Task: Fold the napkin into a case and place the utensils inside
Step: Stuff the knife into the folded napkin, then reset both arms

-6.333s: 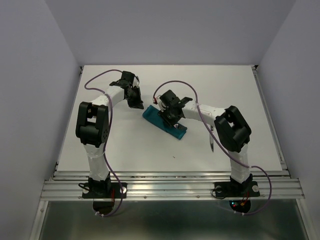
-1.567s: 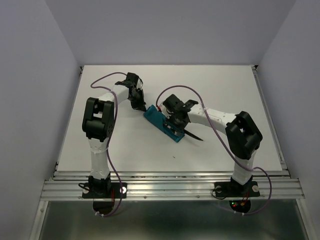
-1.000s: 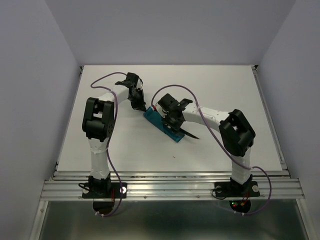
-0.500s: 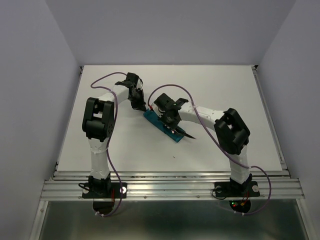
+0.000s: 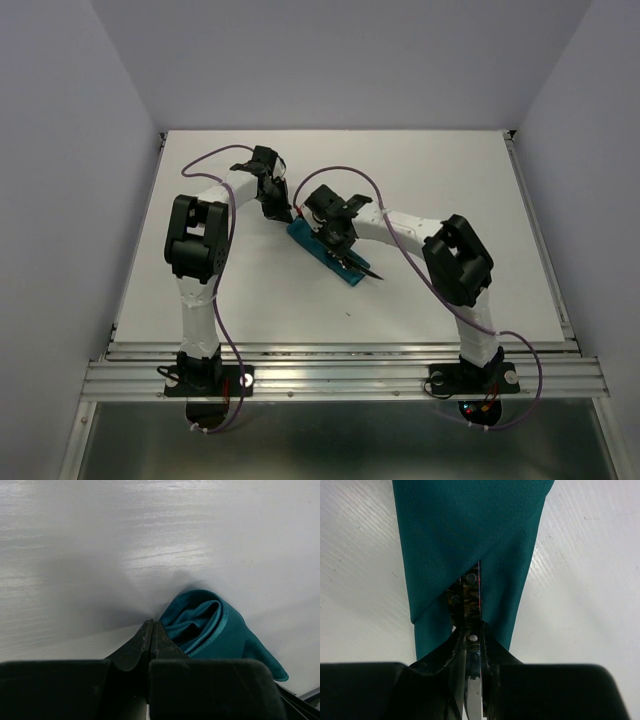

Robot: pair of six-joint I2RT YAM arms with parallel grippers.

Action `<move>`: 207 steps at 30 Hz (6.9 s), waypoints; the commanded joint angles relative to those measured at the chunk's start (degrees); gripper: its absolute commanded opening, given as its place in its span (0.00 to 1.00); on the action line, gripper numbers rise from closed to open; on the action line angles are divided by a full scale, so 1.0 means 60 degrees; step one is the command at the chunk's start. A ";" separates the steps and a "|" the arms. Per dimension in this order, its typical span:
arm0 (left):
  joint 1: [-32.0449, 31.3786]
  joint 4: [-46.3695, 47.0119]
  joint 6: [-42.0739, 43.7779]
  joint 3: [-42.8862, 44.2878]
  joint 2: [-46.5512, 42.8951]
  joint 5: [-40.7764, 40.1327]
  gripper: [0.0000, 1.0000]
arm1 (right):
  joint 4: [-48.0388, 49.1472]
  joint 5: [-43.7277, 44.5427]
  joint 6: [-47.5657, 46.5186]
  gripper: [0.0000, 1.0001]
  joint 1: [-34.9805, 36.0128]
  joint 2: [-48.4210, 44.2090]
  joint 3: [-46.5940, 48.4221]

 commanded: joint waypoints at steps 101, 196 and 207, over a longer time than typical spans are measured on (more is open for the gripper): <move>-0.0027 0.0092 0.0207 -0.0216 -0.0261 0.0208 0.04 | 0.1013 -0.0611 0.0641 0.42 -0.0478 -0.1098 -0.1562; -0.0115 0.0034 0.0221 0.0004 -0.0100 0.0267 0.04 | 0.1628 0.0516 0.0699 0.50 -0.0478 -0.0979 -0.0375; -0.0115 -0.0581 0.0280 0.0837 -0.0977 -0.1021 0.04 | 0.1788 0.2448 0.1766 0.75 -0.1529 -0.3394 -0.1106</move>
